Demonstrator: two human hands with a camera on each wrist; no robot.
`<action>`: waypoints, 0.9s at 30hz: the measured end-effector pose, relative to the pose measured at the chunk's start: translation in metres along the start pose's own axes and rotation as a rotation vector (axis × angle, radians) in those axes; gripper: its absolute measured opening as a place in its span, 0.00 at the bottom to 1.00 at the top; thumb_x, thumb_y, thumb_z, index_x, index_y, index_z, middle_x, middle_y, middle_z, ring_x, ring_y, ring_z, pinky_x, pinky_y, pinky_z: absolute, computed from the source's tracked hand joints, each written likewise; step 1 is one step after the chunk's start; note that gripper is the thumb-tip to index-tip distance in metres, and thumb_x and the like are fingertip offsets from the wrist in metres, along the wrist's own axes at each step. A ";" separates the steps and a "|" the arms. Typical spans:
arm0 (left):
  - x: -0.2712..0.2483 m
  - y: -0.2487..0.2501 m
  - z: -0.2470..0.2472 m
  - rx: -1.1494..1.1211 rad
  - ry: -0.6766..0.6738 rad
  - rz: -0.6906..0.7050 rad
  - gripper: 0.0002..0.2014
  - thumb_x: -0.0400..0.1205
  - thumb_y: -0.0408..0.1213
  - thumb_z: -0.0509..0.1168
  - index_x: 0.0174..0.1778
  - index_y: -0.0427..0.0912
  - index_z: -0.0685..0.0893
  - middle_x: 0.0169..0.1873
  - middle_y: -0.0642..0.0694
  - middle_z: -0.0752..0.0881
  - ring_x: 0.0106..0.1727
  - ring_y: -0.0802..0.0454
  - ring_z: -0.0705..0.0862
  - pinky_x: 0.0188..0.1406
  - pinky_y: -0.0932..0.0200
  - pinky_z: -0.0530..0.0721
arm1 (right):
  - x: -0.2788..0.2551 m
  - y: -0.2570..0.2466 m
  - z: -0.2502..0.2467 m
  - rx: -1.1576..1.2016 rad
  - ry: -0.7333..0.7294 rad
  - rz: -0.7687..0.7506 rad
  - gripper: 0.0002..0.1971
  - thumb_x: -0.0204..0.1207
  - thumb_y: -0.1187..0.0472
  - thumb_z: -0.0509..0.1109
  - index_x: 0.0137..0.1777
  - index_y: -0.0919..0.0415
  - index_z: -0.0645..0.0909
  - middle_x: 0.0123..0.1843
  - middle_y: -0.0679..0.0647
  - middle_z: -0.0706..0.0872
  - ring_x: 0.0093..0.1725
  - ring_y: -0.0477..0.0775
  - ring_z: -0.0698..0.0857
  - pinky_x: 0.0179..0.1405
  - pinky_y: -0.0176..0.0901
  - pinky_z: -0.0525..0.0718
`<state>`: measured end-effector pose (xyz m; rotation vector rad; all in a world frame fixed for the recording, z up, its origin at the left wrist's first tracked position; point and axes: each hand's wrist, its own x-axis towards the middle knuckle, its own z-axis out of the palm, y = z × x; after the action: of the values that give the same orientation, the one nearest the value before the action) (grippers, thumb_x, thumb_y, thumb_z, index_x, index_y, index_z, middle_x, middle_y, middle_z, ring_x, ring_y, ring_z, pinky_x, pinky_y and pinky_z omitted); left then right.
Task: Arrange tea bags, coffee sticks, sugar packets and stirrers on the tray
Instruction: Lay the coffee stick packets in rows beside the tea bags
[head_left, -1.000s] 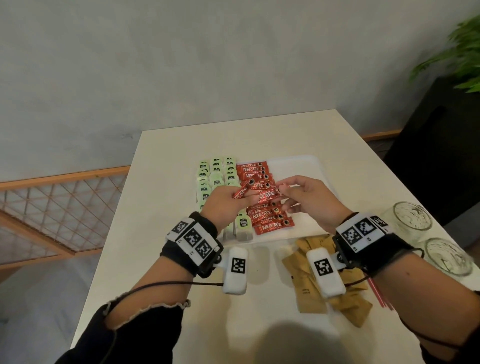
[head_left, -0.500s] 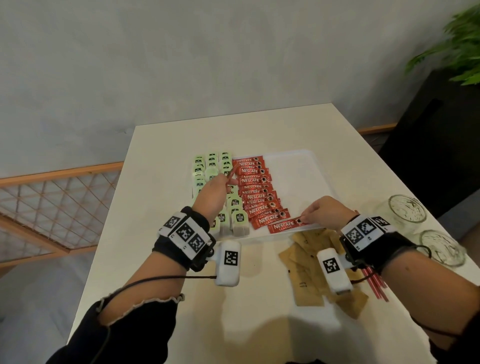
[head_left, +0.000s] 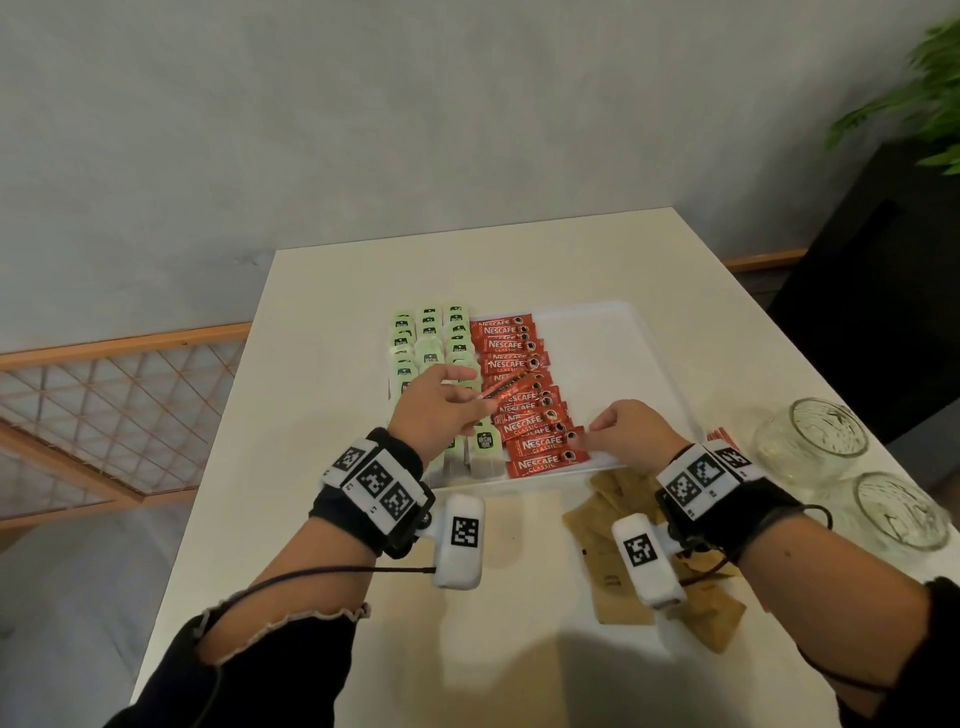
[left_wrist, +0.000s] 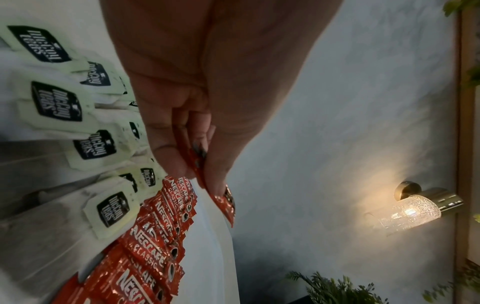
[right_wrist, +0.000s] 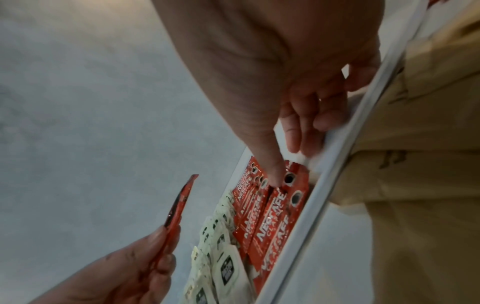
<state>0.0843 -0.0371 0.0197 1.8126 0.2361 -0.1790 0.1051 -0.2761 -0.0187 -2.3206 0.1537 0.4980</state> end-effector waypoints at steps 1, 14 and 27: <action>-0.001 0.001 0.001 -0.009 -0.006 0.007 0.21 0.75 0.31 0.77 0.62 0.39 0.79 0.40 0.43 0.87 0.40 0.53 0.87 0.37 0.62 0.87 | -0.002 -0.001 -0.002 0.035 0.060 -0.034 0.18 0.71 0.47 0.78 0.43 0.62 0.79 0.43 0.52 0.84 0.45 0.52 0.82 0.49 0.44 0.78; -0.014 0.013 0.018 0.141 -0.086 0.217 0.15 0.69 0.36 0.81 0.49 0.53 0.88 0.46 0.54 0.91 0.46 0.59 0.88 0.51 0.58 0.86 | -0.028 -0.044 -0.012 0.611 -0.188 -0.168 0.09 0.80 0.60 0.71 0.50 0.67 0.88 0.30 0.53 0.84 0.26 0.49 0.77 0.32 0.43 0.81; -0.018 0.007 0.022 0.087 -0.108 0.073 0.03 0.82 0.33 0.70 0.49 0.44 0.87 0.39 0.47 0.89 0.35 0.54 0.86 0.41 0.58 0.88 | -0.026 -0.029 -0.027 0.560 -0.113 -0.190 0.09 0.75 0.63 0.76 0.51 0.67 0.87 0.38 0.57 0.89 0.34 0.51 0.84 0.44 0.47 0.90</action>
<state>0.0692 -0.0615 0.0248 1.8880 0.0871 -0.2380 0.0971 -0.2754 0.0276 -1.7353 0.0125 0.4236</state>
